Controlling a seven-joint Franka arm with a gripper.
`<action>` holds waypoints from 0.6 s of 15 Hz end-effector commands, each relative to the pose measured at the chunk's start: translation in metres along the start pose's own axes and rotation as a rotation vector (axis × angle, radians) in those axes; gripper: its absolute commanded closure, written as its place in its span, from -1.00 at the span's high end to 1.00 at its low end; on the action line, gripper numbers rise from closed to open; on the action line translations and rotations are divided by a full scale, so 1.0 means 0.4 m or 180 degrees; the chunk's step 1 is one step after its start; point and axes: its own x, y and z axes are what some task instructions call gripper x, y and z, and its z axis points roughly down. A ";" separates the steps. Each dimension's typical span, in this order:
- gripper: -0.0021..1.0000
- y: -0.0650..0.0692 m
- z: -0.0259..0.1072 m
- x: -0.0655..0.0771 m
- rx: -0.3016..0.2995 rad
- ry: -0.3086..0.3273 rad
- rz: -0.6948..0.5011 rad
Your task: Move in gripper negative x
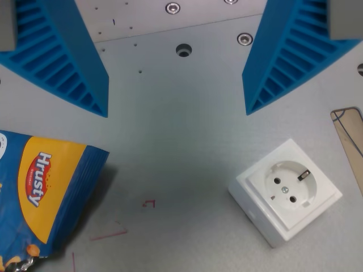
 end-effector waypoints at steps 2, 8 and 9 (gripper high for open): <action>1.00 0.000 -0.004 -0.025 0.0002 0.0012 0.0001; 1.00 0.000 -0.004 -0.100 0.0002 0.0012 0.0001; 1.00 0.000 -0.004 -0.112 0.0002 0.0012 0.0001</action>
